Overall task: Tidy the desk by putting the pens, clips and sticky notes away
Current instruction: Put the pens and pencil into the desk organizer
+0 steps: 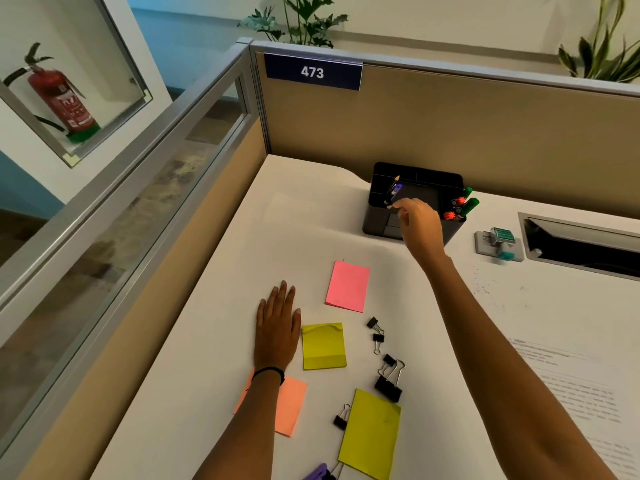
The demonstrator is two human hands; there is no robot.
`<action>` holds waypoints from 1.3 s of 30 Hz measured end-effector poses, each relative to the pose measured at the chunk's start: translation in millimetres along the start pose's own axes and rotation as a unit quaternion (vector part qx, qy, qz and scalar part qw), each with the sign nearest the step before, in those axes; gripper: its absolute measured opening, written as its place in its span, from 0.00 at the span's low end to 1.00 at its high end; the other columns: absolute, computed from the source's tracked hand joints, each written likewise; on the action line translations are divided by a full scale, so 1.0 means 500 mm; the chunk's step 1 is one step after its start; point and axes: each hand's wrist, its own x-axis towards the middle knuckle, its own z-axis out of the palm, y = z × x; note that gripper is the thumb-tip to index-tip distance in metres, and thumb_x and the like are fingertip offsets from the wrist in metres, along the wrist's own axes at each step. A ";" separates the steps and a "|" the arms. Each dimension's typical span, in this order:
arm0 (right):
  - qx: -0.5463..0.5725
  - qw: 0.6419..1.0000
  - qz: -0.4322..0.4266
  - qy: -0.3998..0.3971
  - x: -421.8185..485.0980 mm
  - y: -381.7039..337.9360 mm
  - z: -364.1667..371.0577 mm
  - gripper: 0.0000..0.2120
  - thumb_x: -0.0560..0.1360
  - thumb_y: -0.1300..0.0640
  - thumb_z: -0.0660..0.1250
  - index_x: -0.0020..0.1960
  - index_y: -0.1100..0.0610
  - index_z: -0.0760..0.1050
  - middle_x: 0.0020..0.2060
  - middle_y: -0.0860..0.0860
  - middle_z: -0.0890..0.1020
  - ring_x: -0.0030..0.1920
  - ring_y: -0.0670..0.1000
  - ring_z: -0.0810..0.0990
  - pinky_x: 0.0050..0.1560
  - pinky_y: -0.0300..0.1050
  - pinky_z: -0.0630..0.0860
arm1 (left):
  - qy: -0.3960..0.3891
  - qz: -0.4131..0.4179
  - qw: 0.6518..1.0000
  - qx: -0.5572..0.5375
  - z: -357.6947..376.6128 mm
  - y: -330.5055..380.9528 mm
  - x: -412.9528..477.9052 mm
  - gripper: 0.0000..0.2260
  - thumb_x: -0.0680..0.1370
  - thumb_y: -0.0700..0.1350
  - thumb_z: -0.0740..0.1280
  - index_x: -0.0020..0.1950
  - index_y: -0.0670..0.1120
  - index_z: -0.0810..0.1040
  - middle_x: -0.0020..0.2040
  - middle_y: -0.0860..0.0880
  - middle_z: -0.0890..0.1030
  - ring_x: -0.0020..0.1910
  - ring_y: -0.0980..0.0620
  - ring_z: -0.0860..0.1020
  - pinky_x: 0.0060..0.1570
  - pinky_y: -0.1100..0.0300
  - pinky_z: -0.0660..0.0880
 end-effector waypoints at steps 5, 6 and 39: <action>0.112 0.993 -0.001 -0.024 -0.136 -0.008 0.004 0.10 0.77 0.67 0.61 0.56 0.65 0.77 0.52 0.62 0.80 0.50 0.60 0.79 0.49 0.49 0.75 | -0.001 0.003 1.000 0.008 0.003 -0.002 0.001 0.22 0.81 0.48 0.56 0.74 0.45 0.59 0.76 0.44 0.59 0.75 0.44 0.58 0.73 0.48 0.53; 0.127 0.991 -0.011 -0.041 -0.165 -0.014 0.007 0.10 0.77 0.67 0.61 0.54 0.64 0.77 0.51 0.61 0.81 0.48 0.59 0.79 0.48 0.48 0.75 | -0.013 0.003 1.000 0.010 0.001 -0.004 0.001 0.23 0.81 0.47 0.57 0.75 0.46 0.57 0.76 0.45 0.57 0.75 0.44 0.57 0.73 0.49 0.51; 0.111 0.865 -0.234 -0.430 -0.591 -0.133 0.074 0.09 0.74 0.61 0.66 0.54 0.59 0.76 0.54 0.57 0.74 0.55 0.55 0.72 0.52 0.49 0.72 | -0.234 0.035 0.967 0.094 -0.055 -0.016 -0.038 0.27 0.82 0.51 0.50 0.76 0.46 0.41 0.77 0.45 0.39 0.76 0.46 0.41 0.73 0.46 0.43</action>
